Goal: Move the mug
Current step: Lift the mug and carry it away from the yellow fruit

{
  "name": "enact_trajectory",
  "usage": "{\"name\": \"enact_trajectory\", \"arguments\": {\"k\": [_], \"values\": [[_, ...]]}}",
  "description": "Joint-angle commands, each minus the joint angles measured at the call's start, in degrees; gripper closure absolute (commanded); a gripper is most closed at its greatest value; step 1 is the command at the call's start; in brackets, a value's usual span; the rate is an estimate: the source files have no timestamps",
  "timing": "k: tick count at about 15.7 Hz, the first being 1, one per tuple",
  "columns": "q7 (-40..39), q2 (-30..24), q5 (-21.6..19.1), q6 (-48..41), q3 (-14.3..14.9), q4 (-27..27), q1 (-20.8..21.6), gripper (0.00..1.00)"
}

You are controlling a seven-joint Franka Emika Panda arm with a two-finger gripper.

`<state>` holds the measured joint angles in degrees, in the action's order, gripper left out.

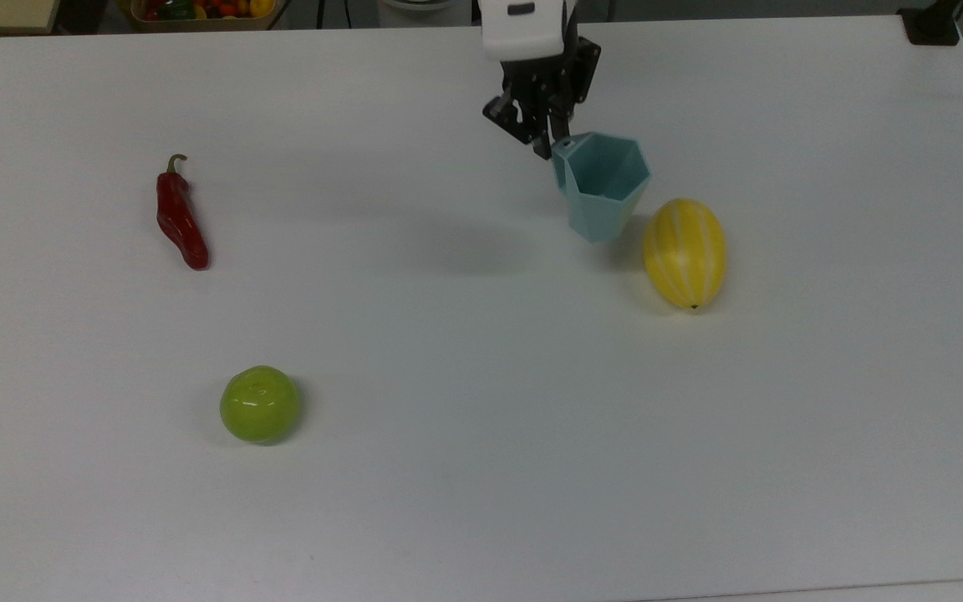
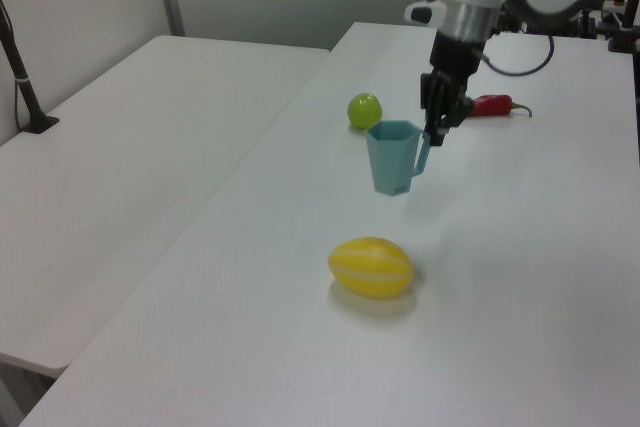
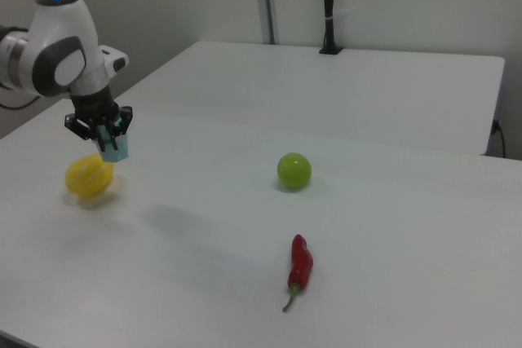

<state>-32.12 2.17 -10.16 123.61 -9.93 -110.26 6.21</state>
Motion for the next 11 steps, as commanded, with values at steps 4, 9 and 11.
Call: {"name": "enact_trajectory", "arguments": {"k": [4,9,11], "values": [[1.7,-8.1,-1.1,-12.3,4.9,0.4,-1.6,1.00],[3.8,-11.2,-1.0,-17.4,11.1,-0.3,-2.2,1.00],[4.8,-12.7,-0.9,-18.0,13.2,-3.4,-3.3,1.00]]}}
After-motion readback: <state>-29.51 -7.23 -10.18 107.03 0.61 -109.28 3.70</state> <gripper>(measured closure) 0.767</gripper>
